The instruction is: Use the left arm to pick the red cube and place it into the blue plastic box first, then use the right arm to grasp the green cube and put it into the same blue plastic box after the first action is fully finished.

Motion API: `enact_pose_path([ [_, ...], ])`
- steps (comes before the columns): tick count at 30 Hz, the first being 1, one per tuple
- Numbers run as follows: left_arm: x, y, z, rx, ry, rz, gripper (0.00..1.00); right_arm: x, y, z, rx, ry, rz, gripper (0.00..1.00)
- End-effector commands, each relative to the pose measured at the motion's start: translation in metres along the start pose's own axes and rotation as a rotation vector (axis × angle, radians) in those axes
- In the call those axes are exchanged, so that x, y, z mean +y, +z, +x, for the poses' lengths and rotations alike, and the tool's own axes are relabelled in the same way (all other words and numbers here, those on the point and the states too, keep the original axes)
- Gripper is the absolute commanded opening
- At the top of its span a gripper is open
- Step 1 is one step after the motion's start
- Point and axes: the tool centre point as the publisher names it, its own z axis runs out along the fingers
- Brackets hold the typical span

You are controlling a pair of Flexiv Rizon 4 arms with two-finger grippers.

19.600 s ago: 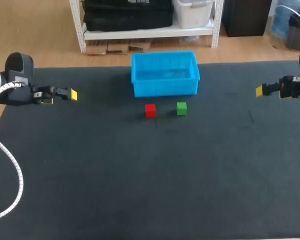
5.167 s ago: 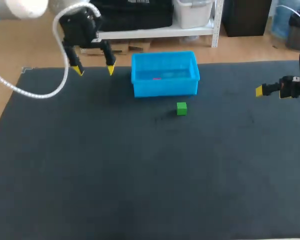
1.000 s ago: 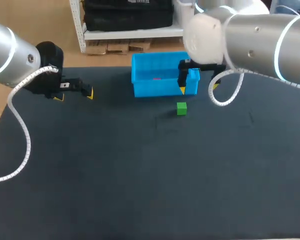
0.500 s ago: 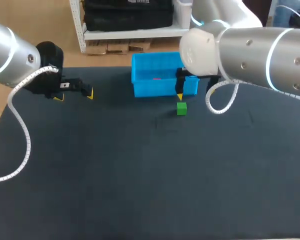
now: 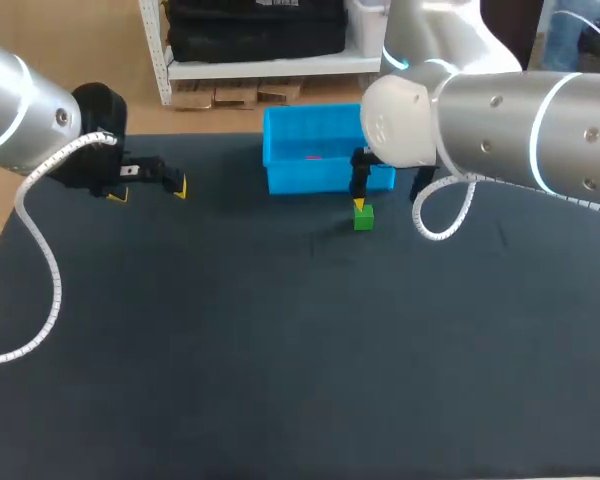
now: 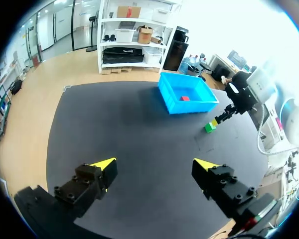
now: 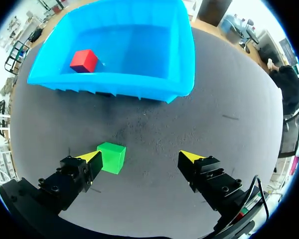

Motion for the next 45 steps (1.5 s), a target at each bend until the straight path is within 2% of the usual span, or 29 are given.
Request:
enact_pose_path([
  [1, 0.000, 0.001, 0.000, -0.003, -0.001, 0.002, 1.00, -0.001, 0.004, -0.001, 0.000, -0.001, -0.001, 1.00],
  [4, 0.000, 0.001, 0.000, -0.003, -0.001, 0.002, 1.00, -0.001, 0.005, -0.002, 0.002, 0.000, 0.000, 0.90],
  [6, 0.000, 0.001, 0.000, -0.003, -0.001, 0.002, 1.00, -0.002, 0.005, -0.002, 0.001, 0.002, 0.000, 1.00],
  [22, 0.000, 0.001, 0.000, -0.003, -0.001, 0.002, 1.00, 0.001, -0.012, -0.009, -0.031, -0.003, 0.004, 1.00],
  [37, 0.000, 0.001, 0.000, -0.003, -0.001, 0.002, 1.00, 0.020, -0.003, -0.024, -0.007, -0.031, -0.002, 1.00],
  [45, 0.000, 0.001, 0.000, -0.003, -0.001, 0.002, 1.00, 0.029, 0.004, -0.020, 0.015, -0.022, -0.003, 1.00],
])
